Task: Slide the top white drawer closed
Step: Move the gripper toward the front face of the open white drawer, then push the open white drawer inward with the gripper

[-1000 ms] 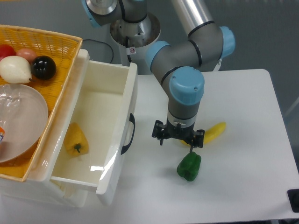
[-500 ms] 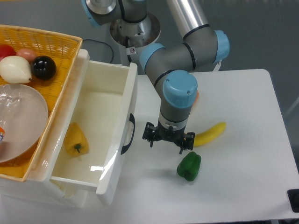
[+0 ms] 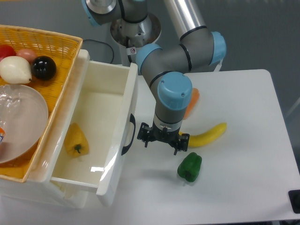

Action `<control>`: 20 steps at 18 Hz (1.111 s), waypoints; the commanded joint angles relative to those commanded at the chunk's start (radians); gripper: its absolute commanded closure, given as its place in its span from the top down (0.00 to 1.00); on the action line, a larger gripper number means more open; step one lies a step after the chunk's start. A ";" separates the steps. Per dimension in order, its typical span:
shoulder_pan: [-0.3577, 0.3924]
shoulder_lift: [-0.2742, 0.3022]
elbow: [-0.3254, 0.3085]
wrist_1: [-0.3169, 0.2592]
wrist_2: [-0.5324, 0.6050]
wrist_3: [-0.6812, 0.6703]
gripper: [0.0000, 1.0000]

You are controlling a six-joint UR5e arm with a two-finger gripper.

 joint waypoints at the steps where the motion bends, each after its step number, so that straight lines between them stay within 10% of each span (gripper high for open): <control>1: 0.000 0.002 0.000 -0.005 -0.003 0.000 1.00; 20: -0.020 0.025 0.006 -0.057 -0.040 -0.005 1.00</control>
